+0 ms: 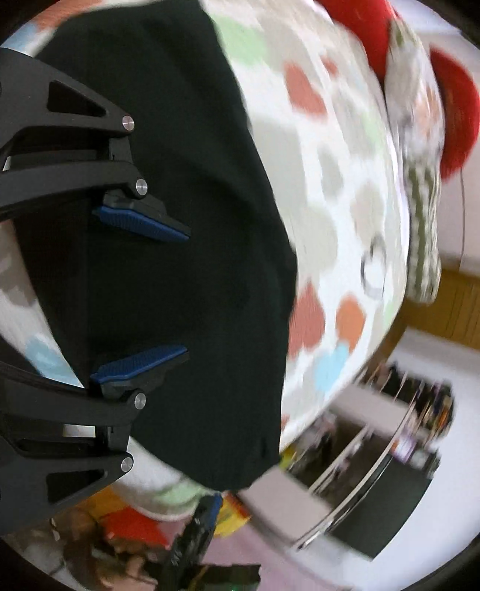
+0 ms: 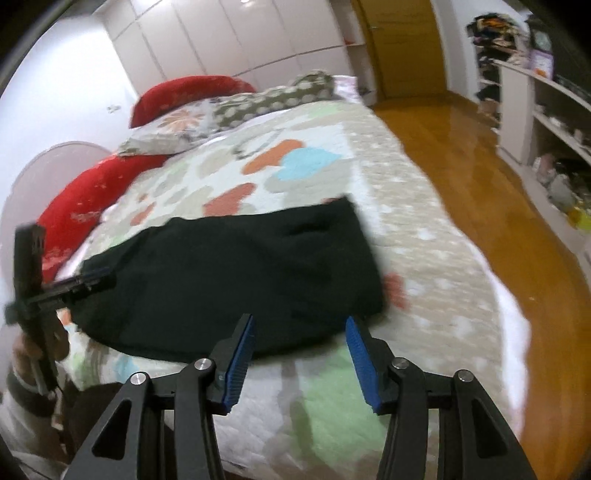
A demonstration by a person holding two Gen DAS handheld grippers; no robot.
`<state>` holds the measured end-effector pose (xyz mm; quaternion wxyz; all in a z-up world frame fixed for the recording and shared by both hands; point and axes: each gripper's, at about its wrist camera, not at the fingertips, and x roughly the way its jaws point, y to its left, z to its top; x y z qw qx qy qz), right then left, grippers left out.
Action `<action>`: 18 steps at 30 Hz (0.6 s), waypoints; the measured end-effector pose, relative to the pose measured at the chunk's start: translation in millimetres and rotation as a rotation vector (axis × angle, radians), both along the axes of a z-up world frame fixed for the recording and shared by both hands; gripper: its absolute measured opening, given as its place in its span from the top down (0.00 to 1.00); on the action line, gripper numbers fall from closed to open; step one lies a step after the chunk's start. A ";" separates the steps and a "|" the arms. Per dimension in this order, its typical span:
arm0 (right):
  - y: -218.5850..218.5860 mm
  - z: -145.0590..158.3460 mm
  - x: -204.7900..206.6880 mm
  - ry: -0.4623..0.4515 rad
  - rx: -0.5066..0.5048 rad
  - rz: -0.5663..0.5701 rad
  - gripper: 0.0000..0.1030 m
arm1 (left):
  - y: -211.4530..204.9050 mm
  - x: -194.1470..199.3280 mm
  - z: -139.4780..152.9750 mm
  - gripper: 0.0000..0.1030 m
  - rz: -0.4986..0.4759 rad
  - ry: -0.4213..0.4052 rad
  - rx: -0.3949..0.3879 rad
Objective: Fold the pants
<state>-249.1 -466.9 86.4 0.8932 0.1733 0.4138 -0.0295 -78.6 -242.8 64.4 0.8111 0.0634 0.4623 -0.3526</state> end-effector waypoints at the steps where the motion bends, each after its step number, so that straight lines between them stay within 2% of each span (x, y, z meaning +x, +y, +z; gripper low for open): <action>1: -3.6 -1.3 -3.7 0.005 -0.001 -0.014 0.48 | -15.1 1.5 2.3 0.44 -0.037 0.004 -0.005; 3: -13.0 -7.9 -9.4 0.011 0.023 -0.038 0.40 | -50.6 6.2 6.9 0.44 -0.129 0.017 -0.034; 4: -18.1 -13.3 -11.1 0.012 0.051 -0.052 0.40 | -62.7 8.0 7.6 0.43 -0.157 0.024 -0.043; 6: -24.1 -19.1 -11.0 -0.008 0.095 -0.063 0.38 | -100.9 11.6 7.5 0.30 -0.240 0.052 -0.062; 9: -26.1 -21.7 -8.0 -0.052 0.139 -0.065 0.32 | -144.9 16.9 2.2 0.30 -0.310 0.071 -0.048; 14: -21.4 -29.6 4.0 -0.081 0.191 -0.022 0.31 | -207.4 17.8 -8.0 0.30 -0.414 0.090 -0.037; 18: -21.4 -39.4 12.0 -0.150 0.215 -0.032 0.31 | -244.7 14.7 -28.3 0.30 -0.480 0.090 0.030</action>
